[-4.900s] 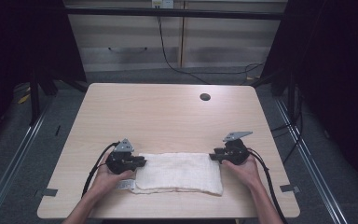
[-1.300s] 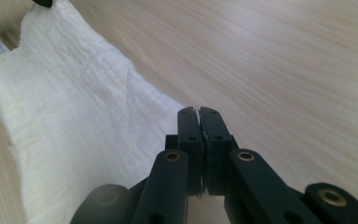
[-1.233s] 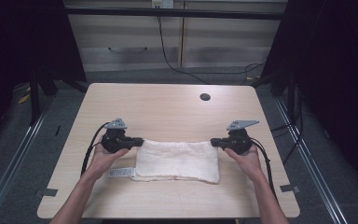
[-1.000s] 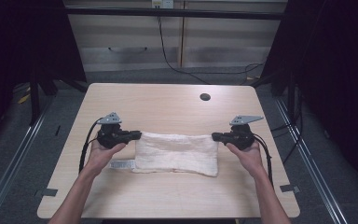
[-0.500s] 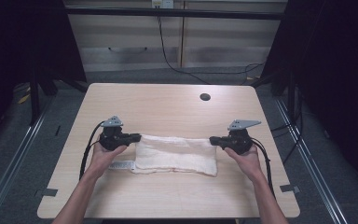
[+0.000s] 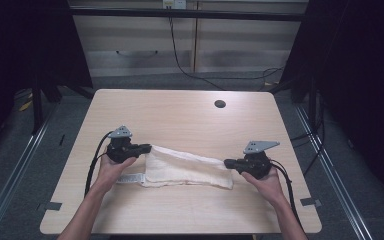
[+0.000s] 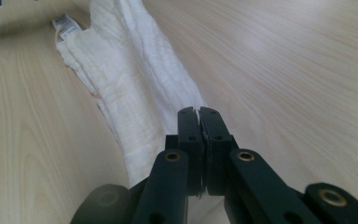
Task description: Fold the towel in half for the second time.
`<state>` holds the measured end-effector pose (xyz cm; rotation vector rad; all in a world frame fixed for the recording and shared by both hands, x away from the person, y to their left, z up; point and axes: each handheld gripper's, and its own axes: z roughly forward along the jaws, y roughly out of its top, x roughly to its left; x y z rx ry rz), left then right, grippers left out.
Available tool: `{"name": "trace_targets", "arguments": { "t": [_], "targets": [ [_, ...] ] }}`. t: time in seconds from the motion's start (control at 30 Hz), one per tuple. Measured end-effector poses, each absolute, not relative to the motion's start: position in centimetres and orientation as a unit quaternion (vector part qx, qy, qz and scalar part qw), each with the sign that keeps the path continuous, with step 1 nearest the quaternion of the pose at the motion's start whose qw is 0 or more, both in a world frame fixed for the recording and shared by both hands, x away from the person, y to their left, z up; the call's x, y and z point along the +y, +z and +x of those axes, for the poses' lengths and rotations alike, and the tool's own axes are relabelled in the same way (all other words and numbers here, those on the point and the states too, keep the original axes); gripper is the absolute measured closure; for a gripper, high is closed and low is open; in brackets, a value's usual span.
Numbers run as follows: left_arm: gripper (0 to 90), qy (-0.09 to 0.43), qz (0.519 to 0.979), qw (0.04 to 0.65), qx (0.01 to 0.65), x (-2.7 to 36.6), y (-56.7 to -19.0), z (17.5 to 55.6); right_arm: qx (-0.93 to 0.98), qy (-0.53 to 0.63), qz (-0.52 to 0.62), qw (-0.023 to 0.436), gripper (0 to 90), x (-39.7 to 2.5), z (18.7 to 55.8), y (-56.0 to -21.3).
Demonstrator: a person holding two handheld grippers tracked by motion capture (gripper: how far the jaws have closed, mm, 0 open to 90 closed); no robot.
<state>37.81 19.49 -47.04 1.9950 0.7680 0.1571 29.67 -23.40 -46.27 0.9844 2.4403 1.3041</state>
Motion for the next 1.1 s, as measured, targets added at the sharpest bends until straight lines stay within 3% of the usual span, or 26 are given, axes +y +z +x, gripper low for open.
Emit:
{"name": "trace_targets", "arguments": {
  "t": [0.7, 0.83, 1.1],
  "targets": [
    [86.5, 0.077, 0.83, 0.472, 0.287, 18.9, -46.6, 36.1, 0.86, 0.386, 0.326, 0.068, 88.7, -22.5, 26.2, -49.5],
    [86.4, 0.081, 0.832, 0.475, 0.277, 19.0, -46.0, 35.5, 0.868, 0.37, 0.318, 0.09, 88.5, -22.1, 25.9, -49.6],
    [86.3, 0.092, 0.835, 0.48, 0.252, 19.1, -44.8, 33.8, 0.857, 0.38, 0.339, 0.079, 88.6, -22.3, 26.0, -49.9]
  ]
}}
